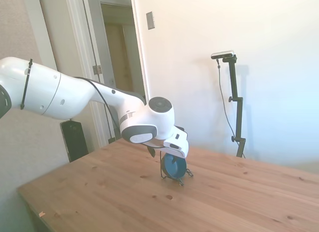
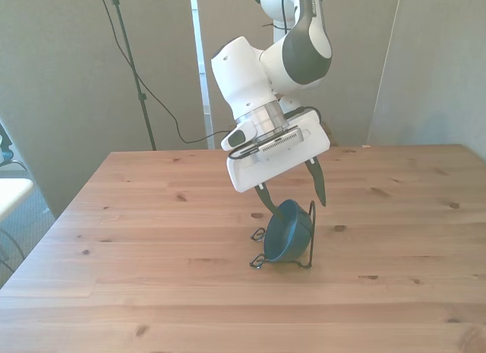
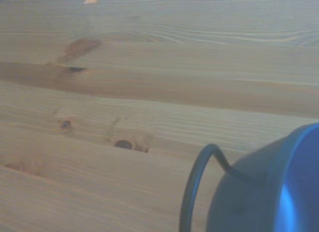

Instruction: Unload the bowl

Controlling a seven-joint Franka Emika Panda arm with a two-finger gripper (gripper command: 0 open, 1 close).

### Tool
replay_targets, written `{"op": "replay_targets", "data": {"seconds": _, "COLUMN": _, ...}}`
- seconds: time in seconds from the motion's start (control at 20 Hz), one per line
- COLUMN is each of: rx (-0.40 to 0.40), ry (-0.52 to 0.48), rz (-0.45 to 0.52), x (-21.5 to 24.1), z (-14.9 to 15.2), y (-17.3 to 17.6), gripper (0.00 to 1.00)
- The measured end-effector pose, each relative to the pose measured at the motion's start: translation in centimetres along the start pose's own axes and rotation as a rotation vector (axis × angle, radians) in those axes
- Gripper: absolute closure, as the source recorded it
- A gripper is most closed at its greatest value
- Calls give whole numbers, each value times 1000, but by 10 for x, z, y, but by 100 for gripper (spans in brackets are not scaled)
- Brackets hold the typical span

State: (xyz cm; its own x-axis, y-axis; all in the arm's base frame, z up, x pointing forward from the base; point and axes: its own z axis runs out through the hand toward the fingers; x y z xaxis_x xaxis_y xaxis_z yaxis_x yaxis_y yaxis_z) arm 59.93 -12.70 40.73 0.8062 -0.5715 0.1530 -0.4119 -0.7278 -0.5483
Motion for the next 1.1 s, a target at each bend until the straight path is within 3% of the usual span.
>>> {"op": "replay_targets", "data": {"seconds": 1.1, "rx": 56, "ry": -114, "rz": 29, "x": 8, "z": -1, "y": 18, "gripper": 100}}
